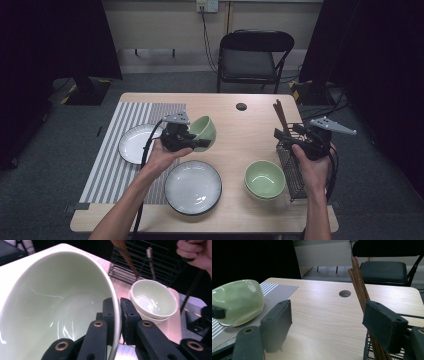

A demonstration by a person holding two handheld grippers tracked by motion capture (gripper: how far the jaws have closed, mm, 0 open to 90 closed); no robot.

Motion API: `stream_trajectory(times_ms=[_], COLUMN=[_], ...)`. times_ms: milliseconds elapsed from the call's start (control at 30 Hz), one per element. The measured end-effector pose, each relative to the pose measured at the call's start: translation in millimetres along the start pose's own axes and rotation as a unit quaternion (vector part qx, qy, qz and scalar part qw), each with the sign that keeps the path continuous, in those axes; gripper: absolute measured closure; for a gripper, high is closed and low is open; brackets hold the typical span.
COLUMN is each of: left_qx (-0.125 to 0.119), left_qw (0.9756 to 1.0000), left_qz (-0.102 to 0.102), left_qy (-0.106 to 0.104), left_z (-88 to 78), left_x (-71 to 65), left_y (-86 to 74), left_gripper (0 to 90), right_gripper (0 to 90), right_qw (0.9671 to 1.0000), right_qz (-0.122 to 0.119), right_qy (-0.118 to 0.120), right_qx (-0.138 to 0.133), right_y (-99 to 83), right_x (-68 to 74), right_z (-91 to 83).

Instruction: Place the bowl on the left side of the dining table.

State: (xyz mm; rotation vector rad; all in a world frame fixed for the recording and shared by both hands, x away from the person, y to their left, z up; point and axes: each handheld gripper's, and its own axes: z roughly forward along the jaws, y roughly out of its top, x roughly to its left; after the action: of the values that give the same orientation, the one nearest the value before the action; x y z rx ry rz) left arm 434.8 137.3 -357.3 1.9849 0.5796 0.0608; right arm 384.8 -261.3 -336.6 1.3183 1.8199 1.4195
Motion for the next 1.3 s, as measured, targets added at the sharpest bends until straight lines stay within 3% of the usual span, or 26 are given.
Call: stream_trajectory(times_ms=[167, 367, 700, 933, 1133, 1300], left_qx=[-0.009, -0.005, -0.006, -0.006, -0.001, 0.003], left_qw=[0.9996, 0.9985, 0.9951, 0.9913, 0.9888, 0.9852], left_qz=[-0.018, -0.025, -0.05, -0.066, -0.085, -0.097], left_qy=[0.021, 0.048, 0.085, 0.114, 0.123, 0.141], left_z=[-17.9, -33.0, -55.3, -71.4, -81.5, -89.4], left_x=[13.5, 28.0, 50.1, 64.0, 76.1, 85.2], left_y=[-8.7, -19.1, -35.8, -47.1, -61.4, -75.1], left_gripper=[83.3, 83.3, 83.3, 83.3, 83.3, 83.3], right_gripper=[22.6, 22.6, 22.6, 22.6, 22.7, 22.7], right_qw=[1.0, 1.0, 0.9999, 0.9999, 0.9999, 0.9998], right_qz=[-0.001, 0.0, 0.0, 0.0, 0.001, 0.002], right_qy=[-0.005, -0.006, -0.009, -0.01, -0.012, -0.014], right_qx=[0.002, 0.006, 0.009, 0.009, 0.011, 0.015], right_y=[-0.7, -1.5, -2.3, -3.2, -3.8, -4.5], right_x=[-0.4, 0.5, -0.9, -1.7, -2.6, -4.0], right_z=[-1.1, 0.7, 0.7, 0.4, 0.7, 2.1])
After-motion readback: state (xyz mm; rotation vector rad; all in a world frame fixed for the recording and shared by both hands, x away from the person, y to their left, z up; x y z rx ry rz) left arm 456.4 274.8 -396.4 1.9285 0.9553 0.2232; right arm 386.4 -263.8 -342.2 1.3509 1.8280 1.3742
